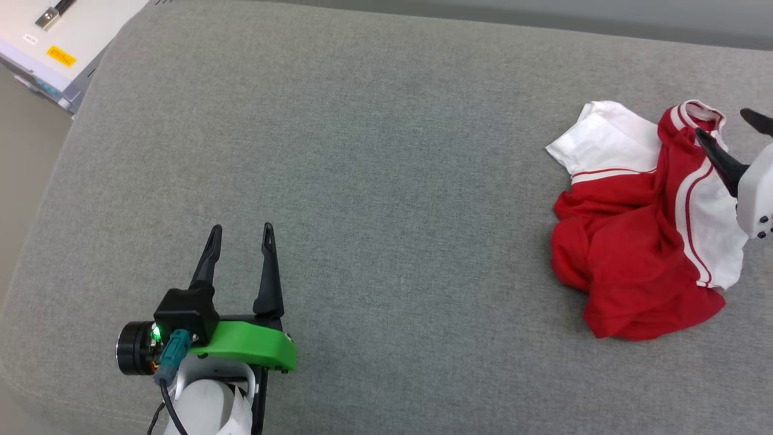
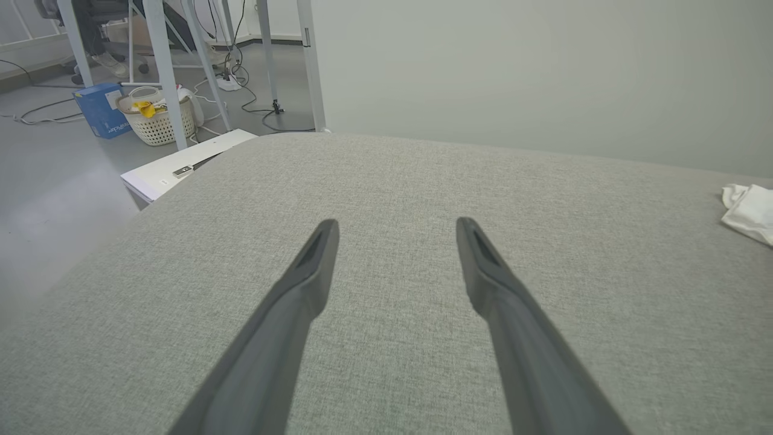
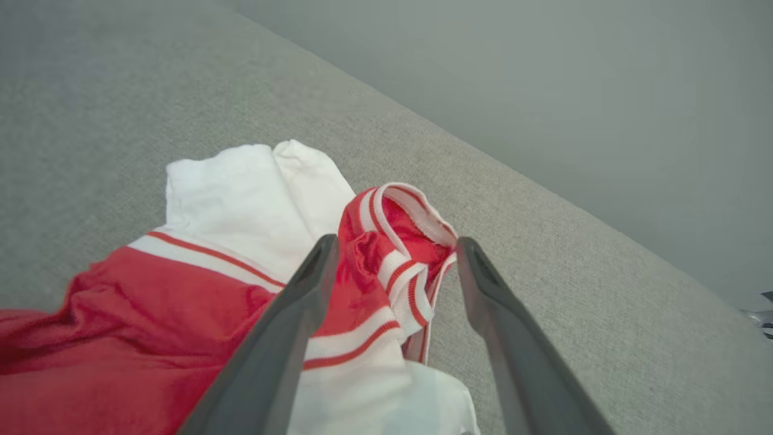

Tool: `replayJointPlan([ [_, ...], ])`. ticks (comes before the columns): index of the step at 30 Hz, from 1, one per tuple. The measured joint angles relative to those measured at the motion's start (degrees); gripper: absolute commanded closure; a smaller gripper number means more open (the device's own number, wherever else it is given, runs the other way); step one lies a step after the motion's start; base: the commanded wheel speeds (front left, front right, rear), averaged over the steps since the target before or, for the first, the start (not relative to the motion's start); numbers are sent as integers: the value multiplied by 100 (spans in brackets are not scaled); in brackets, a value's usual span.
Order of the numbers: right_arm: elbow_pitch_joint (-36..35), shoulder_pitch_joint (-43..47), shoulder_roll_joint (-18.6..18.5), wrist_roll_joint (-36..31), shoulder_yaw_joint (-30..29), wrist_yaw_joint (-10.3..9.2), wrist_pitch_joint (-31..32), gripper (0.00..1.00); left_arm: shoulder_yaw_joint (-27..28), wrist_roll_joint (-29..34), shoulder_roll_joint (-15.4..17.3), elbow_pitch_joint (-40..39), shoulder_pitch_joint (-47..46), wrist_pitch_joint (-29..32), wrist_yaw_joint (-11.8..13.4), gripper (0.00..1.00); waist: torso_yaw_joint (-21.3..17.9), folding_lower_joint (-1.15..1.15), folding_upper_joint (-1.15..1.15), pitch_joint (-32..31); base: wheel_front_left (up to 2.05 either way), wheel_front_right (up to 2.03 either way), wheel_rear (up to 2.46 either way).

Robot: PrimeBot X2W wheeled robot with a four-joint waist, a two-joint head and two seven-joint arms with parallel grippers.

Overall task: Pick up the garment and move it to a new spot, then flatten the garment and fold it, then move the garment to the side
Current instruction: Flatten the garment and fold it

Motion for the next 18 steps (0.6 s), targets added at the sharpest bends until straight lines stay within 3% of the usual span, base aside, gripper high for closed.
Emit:
replayJointPlan([
  [7,36,474,447,-679,-1007,-1,-1289,0,126,178,0,-59,133,0,-99,0,-231,0,0,-315,0,0,0],
  [12,-302,994,934,-1354,-2109,-1,-1514,0,207,307,0,-85,123,0,-224,0,-399,0,0,-457,0,0,0],
  [18,-1469,2066,1744,-2321,-3518,-1,-1521,0,303,359,41,-71,-166,0,-414,0,-586,0,0,-539,0,0,0],
])
